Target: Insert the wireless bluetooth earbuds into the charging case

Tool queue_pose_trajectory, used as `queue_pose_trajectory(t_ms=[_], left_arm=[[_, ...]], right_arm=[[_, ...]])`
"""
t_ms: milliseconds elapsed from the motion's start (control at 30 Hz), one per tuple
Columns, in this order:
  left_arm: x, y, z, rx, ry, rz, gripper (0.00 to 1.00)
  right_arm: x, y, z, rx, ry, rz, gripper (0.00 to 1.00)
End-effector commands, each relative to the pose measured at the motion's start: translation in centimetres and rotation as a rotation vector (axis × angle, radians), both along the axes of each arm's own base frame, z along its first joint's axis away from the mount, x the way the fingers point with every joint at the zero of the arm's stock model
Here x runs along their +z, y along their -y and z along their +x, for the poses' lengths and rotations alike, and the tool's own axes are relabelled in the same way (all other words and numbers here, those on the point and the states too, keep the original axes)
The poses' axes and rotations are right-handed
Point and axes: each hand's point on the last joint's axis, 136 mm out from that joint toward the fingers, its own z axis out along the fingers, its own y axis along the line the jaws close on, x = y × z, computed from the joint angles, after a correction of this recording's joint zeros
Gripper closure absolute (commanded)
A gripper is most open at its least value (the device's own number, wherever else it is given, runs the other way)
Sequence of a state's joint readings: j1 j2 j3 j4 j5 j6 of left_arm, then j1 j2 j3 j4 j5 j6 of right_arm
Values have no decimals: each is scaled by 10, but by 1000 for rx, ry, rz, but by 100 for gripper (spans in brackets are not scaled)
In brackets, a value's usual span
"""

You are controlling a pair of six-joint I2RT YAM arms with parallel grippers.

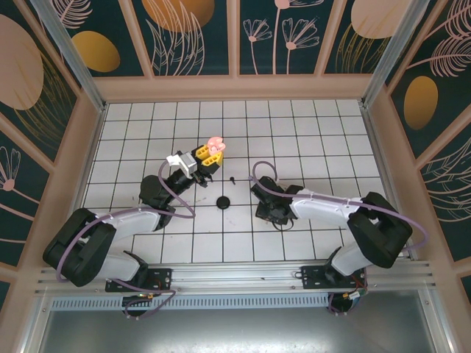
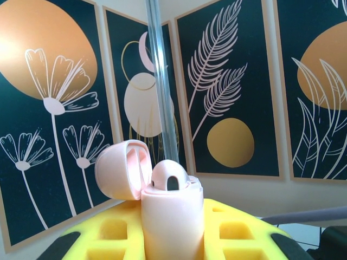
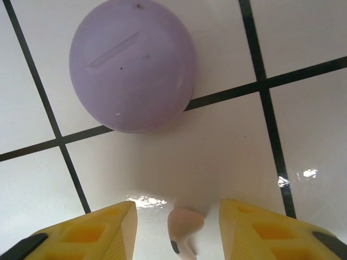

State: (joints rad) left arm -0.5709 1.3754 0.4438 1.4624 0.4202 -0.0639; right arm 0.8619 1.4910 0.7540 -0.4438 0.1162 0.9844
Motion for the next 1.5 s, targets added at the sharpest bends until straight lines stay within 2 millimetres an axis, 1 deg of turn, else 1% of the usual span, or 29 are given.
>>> queue_pose_trajectory(t_ms=[0, 233, 500, 967, 1100, 1233, 1467], left_arm=[[6, 2, -8, -27, 37, -11, 100], [6, 2, -8, -27, 39, -11, 100], [6, 2, -8, -28, 36, -13, 100], [8, 1, -9, -25, 38, -18, 100], [8, 1, -9, -25, 36, -18, 100], [9, 1, -9, -26, 38, -18, 100], [9, 2, -8, -26, 35, -17, 100]], right_arm=[[3, -5, 6, 22, 23, -29, 57], [-7, -4, 3, 37, 7, -66, 60], [-12, -2, 2, 48, 3, -88, 62], [-18, -9, -5, 90, -4, -142, 66], [-18, -10, -6, 91, -5, -140, 69], [-18, -11, -6, 90, -6, -135, 70], [-15, -11, -7, 83, 2, -117, 78]])
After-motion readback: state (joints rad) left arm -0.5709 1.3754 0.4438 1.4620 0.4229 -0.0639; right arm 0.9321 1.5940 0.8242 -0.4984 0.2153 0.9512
